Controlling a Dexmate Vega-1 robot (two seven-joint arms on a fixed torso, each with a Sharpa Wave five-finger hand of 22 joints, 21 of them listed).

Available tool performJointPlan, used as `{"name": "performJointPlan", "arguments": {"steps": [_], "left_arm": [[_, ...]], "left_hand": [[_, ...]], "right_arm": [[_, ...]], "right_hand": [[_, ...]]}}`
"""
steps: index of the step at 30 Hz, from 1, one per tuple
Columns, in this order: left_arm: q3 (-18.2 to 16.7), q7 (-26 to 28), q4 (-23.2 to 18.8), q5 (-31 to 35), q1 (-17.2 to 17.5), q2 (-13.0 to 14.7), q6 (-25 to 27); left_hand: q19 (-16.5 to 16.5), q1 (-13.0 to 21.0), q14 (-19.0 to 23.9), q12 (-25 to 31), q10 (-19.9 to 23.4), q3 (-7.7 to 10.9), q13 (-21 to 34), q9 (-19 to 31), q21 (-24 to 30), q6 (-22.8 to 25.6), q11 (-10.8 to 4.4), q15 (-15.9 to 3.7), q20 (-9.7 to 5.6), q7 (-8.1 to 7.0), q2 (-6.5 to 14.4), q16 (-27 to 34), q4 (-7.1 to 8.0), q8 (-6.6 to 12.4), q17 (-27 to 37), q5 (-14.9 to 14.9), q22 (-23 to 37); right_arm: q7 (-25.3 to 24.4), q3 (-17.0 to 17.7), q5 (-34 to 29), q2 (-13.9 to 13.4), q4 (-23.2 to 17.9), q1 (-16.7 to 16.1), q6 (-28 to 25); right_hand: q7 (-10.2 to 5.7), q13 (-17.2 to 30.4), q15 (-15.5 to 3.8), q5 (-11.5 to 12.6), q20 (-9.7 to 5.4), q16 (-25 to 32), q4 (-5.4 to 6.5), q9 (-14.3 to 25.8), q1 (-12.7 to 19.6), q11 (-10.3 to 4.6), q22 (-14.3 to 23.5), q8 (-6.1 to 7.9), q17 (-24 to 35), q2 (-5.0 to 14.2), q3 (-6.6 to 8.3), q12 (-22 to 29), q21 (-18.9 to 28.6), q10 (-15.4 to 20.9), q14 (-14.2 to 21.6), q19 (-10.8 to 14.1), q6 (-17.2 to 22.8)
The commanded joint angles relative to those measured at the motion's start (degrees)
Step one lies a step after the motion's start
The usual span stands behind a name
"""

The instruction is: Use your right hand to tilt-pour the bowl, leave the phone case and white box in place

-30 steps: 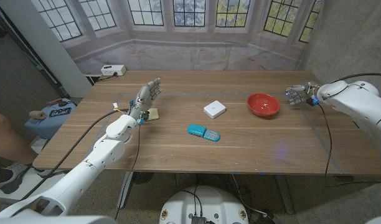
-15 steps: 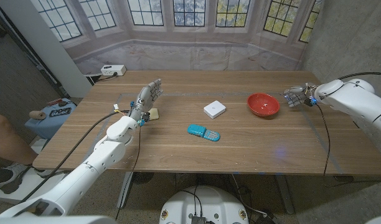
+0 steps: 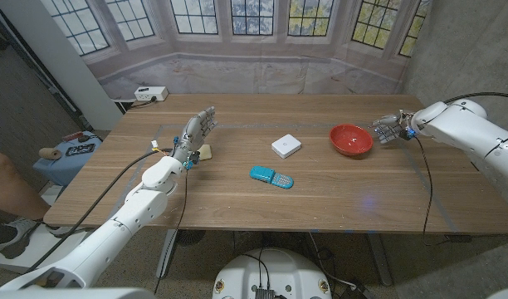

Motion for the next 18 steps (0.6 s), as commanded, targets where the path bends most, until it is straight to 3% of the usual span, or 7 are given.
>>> {"name": "performJointPlan", "arguments": {"steps": [1,18], "left_arm": [[0.0,-0.5,0.1,-0.2,0.3,0.1,-0.3],[-0.5,-0.3,-0.5,-0.4,1.2,0.3,-1.0]], "left_hand": [[0.4,0.6,0.1,0.2,0.2,0.04,0.1,0.2,0.0,0.7,0.54,0.68,0.41,0.00,0.0,0.3,-0.45,0.32,0.2,0.4,0.2],[0.4,0.7,0.0,0.1,0.1,-0.17,0.1,0.2,0.0,0.6,0.62,0.78,0.46,-0.51,0.1,0.3,-0.55,0.22,0.3,0.4,0.2]], "right_arm": [[1.3,-2.0,-0.2,0.7,-0.3,1.8,-3.1],[-0.2,-4.0,-1.1,3.1,-0.4,3.1,-4.9]], "right_hand": [[0.35,0.2,-0.26,0.3,0.33,-0.3,0.13,0.2,0.4,0.49,0.2,-0.33,0.3,-0.64,0.10,-0.3,0.2,-0.1,-0.3,0.1,-0.4],[0.48,0.4,-0.41,0.5,0.46,-0.1,0.05,0.2,1.3,0.44,0.2,-0.64,0.6,-0.72,0.11,-0.5,0.0,0.1,0.1,0.2,-0.7]]}}
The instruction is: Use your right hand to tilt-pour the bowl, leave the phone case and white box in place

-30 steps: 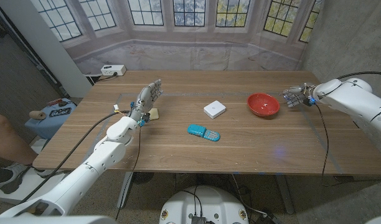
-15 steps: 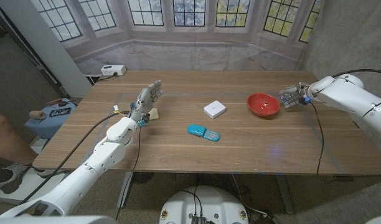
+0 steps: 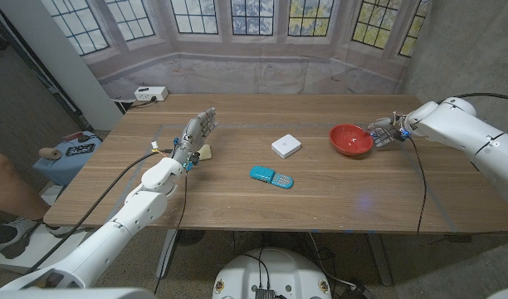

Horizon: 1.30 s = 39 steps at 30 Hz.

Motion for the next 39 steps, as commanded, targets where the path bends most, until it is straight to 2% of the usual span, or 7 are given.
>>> {"name": "performJointPlan", "arguments": {"steps": [1,10,14,20,39], "left_arm": [[-0.5,0.0,-0.5,-0.2,0.9,0.2,-0.7],[-0.6,0.0,-0.9,-0.4,1.6,0.3,-0.9],[-0.6,0.2,-1.1,-0.3,1.7,0.3,-1.0],[-0.6,0.2,-1.4,-0.3,1.9,0.4,-0.9],[-0.6,0.0,-1.7,-0.4,2.2,0.8,-0.6]], "left_hand": [[0.1,0.7,-0.1,0.1,-0.2,0.05,0.1,0.2,0.0,0.2,0.33,0.25,0.18,-0.31,0.1,0.3,-0.32,0.21,0.3,0.4,0.2],[0.0,0.7,-0.1,0.1,-0.3,-0.05,0.1,0.3,0.0,0.3,0.39,0.41,0.30,-0.77,0.1,0.3,-0.36,0.27,0.3,0.4,0.2],[0.0,0.8,-0.1,0.1,-0.4,-0.09,0.1,0.3,0.0,0.4,0.41,0.40,0.34,-0.78,0.2,0.3,-0.39,0.32,0.3,0.4,0.2],[0.0,0.8,-0.1,0.1,-0.3,-0.13,0.1,0.3,0.0,0.6,0.47,0.43,0.42,-0.80,0.2,0.3,-0.42,0.39,0.3,0.4,0.2],[0.1,1.0,0.1,0.2,-0.1,-0.15,0.2,0.4,0.0,1.0,0.40,0.51,0.57,-0.68,0.2,0.3,-0.60,0.52,0.2,0.5,0.2]], "right_arm": [[-1.1,-1.6,-1.0,1.6,-0.1,1.0,-1.4],[-1.7,-2.2,-1.6,1.9,-0.2,1.4,-2.3],[-1.9,-2.6,-1.9,2.1,-0.1,1.6,-2.7],[-1.7,-3.8,-2.8,2.8,0.7,2.5,-2.8],[-0.4,-6.6,-4.8,4.5,2.7,4.8,-3.6]], "right_hand": [[-0.19,0.2,-0.40,0.5,0.45,-0.1,0.05,0.2,0.8,0.05,0.2,-0.01,0.2,-0.19,0.11,-0.1,0.0,0.5,0.3,0.3,0.0],[-0.68,0.5,-1.10,0.7,-0.02,0.3,0.01,0.2,1.6,-0.15,0.3,0.13,0.4,0.00,0.33,0.2,0.2,1.4,1.4,1.3,0.8],[-0.88,0.7,-1.57,0.7,-0.27,0.6,0.00,0.2,2.0,-0.91,0.3,0.30,0.6,0.10,0.38,0.4,0.3,2.1,2.1,1.8,1.4],[-1.17,0.9,-2.21,0.7,-0.60,1.1,0.02,0.3,2.6,-1.25,0.3,0.47,0.9,0.27,0.45,0.8,0.6,3.0,3.1,2.6,2.3],[-1.21,1.6,-3.40,0.7,-1.22,1.7,0.09,0.3,3.9,-1.83,0.4,0.36,1.2,0.74,0.71,1.6,0.8,4.6,4.9,3.7,3.1]]}}
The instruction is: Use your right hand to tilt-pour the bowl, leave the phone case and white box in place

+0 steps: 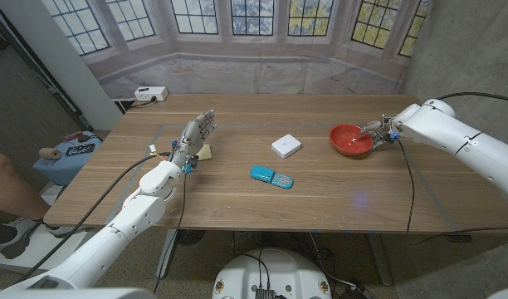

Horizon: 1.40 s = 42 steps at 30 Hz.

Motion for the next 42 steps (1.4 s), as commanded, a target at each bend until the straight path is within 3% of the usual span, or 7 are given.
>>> {"name": "performJointPlan", "arguments": {"steps": [1,14,18,30,42], "left_arm": [[0.0,-0.3,0.1,-0.1,0.1,0.2,0.3],[0.2,-0.4,0.2,-0.1,0.1,-0.1,0.3],[0.1,0.2,-0.2,-0.1,0.6,0.0,0.4],[0.0,0.9,-0.5,0.1,0.7,-0.1,0.6],[0.3,1.0,-0.2,0.3,-0.1,-0.4,1.0]], "left_hand": [[0.4,0.8,0.1,0.2,-0.2,0.08,0.2,0.3,0.0,0.3,0.42,0.53,0.39,0.02,0.0,0.3,-0.38,0.33,0.2,0.5,0.2],[0.5,0.9,0.3,0.3,0.0,0.05,0.2,0.4,0.1,0.5,0.54,0.58,0.51,0.01,0.0,0.4,-0.49,0.36,0.2,0.5,0.2],[0.4,0.9,0.5,0.3,0.1,0.04,0.2,0.4,0.0,0.7,0.42,0.71,0.57,0.01,0.0,0.4,-0.53,0.40,0.2,0.5,0.2],[0.9,1.2,1.0,0.5,0.5,0.06,0.2,0.4,0.2,1.2,0.38,0.86,0.90,0.29,0.1,0.6,-0.68,0.54,0.2,0.6,0.2],[0.9,1.2,1.4,0.5,0.6,0.07,0.2,0.4,0.2,1.3,0.58,1.03,0.99,0.28,0.1,0.6,-0.72,0.52,0.3,0.6,0.2]], "right_arm": [[0.7,-1.5,-1.3,1.0,1.0,1.3,-0.7],[0.5,-2.1,-2.0,1.3,1.0,1.8,-2.1],[-0.3,-1.9,-2.1,1.8,1.4,1.6,-2.4],[-2.1,-2.4,-2.9,3.4,3.3,1.8,-2.5],[-4.0,-2.2,-3.5,4.2,3.6,1.6,-3.0]], "right_hand": [[-0.01,0.3,-2.71,0.3,-0.09,0.5,-0.07,0.3,0.9,0.04,0.1,0.08,0.2,0.13,0.23,0.7,0.4,0.9,1.1,0.7,0.7],[-0.87,1.1,-4.11,0.4,-0.81,1.3,-0.41,0.4,2.9,-0.86,0.2,0.20,0.8,0.85,0.71,2.0,0.6,2.8,2.7,1.7,2.3],[-1.86,1.9,-5.76,0.4,-1.59,2.1,-0.48,0.5,4.6,-2.44,0.2,0.31,1.2,1.56,1.15,3.6,1.2,5.0,4.9,3.1,3.8],[-3.25,3.2,-7.88,0.4,-2.97,2.9,-0.87,0.7,8.4,-4.07,0.4,0.62,1.7,2.52,2.12,5.9,2.1,7.6,8.0,5.2,6.8],[-4.79,4.6,-8.36,0.3,-4.06,3.6,-1.05,0.8,11.8,-4.94,0.5,1.16,2.1,3.14,2.85,8.3,3.2,10.4,11.6,7.1,10.4]]}}
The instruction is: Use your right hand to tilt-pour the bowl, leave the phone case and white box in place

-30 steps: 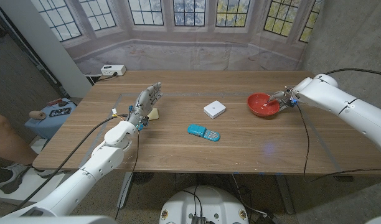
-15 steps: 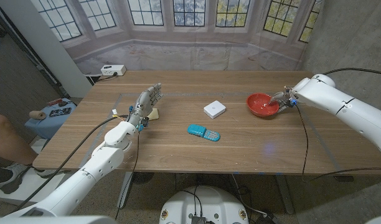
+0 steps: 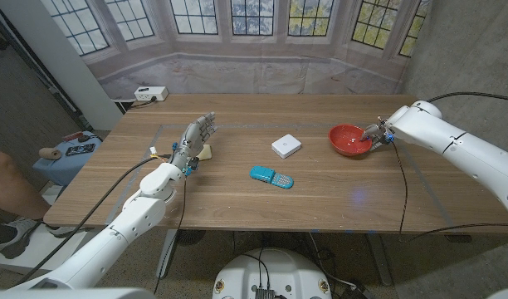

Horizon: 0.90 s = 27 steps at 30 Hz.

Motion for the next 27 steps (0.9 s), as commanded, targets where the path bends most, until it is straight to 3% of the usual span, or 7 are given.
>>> {"name": "performJointPlan", "arguments": {"steps": [1,14,27], "left_arm": [[0.3,0.1,0.3,0.2,-0.7,-0.3,0.3],[0.5,0.3,0.7,0.2,-1.1,-0.6,0.6],[0.6,0.2,0.7,0.2,-1.2,-0.5,0.9]], "left_hand": [[0.3,0.8,0.4,0.3,0.2,0.15,0.1,0.2,0.2,0.4,0.15,0.01,0.39,-0.03,0.1,0.4,-0.18,0.26,0.3,0.2,0.2],[0.5,0.8,0.6,0.3,0.4,0.21,0.1,0.2,0.3,0.5,0.26,-0.06,0.56,-0.05,0.1,0.4,-0.15,0.25,0.3,0.3,0.3],[0.5,0.9,0.7,0.4,0.5,0.26,0.2,0.3,0.2,0.6,0.20,-0.01,0.58,0.02,0.1,0.4,-0.16,0.23,0.3,0.3,0.3]], "right_arm": [[-1.9,0.2,-0.6,0.8,0.4,-0.2,-0.5],[-3.0,0.3,-0.8,1.1,0.5,-0.3,-0.9],[-4.5,1.1,-0.9,0.9,-0.9,-1.3,-0.9]], "right_hand": [[-0.51,0.9,-5.18,0.0,-0.59,0.6,-0.28,0.3,2.5,-0.11,0.3,0.69,0.4,0.19,0.67,1.4,0.8,1.9,1.9,1.2,1.7],[-1.73,3.4,-5.51,-0.3,-1.43,1.1,-0.12,0.8,7.6,-1.77,0.6,1.09,1.4,-0.01,0.69,4.4,2.3,4.4,5.5,2.6,5.5],[-2.35,4.8,-5.51,-0.5,-1.72,0.9,0.25,1.1,9.2,-2.49,0.9,1.18,2.1,-0.23,0.46,6.2,3.4,6.0,7.1,3.2,7.1]]}}
